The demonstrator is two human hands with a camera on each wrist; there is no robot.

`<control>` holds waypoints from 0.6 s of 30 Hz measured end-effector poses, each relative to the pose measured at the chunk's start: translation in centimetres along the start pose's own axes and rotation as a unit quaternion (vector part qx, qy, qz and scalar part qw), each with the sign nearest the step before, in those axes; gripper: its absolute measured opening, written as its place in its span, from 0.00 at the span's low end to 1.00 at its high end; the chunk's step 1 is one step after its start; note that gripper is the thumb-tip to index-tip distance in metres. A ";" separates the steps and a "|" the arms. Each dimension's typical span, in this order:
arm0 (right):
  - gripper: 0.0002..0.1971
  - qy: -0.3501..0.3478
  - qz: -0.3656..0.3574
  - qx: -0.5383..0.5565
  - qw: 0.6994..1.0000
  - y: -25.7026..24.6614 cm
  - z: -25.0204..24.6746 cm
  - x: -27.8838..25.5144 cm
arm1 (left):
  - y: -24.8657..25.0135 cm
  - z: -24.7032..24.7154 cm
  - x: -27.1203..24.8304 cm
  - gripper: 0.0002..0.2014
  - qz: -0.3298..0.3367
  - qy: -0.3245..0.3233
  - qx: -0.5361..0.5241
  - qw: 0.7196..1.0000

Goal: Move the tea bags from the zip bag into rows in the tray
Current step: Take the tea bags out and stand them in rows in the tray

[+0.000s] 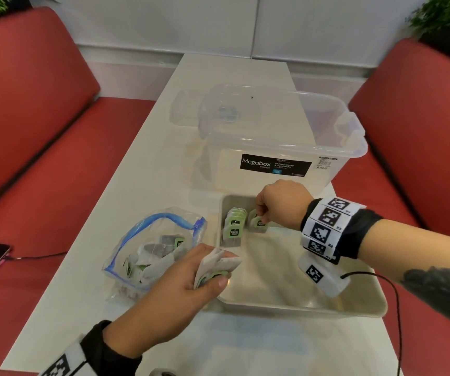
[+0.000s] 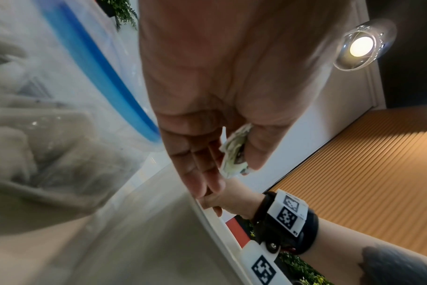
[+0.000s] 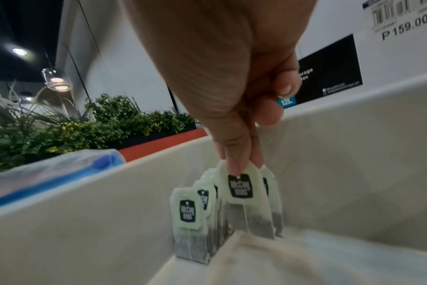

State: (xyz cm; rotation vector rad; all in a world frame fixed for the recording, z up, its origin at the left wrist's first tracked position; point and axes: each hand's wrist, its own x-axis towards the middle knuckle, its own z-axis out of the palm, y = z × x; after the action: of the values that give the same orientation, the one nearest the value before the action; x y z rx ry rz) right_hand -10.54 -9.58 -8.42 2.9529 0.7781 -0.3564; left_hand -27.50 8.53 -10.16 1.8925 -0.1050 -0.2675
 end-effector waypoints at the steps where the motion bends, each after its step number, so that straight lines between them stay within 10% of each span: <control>1: 0.07 -0.005 0.002 -0.005 1.000 0.0 0.3 0.2 | 0.0 0.0 -0.1 0.14 0.005 -0.005 -0.004 1.000; 18: 0.10 0.007 0.011 -0.114 0.993 -0.6 1.7 1.4 | -0.9 0.4 -0.5 0.18 0.007 -0.024 -0.087 0.996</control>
State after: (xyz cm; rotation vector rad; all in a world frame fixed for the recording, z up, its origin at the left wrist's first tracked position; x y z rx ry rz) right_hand -10.05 -8.64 -10.44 2.7502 0.7344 -0.2282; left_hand -28.10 8.55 -11.12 1.7114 -0.1232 -0.3029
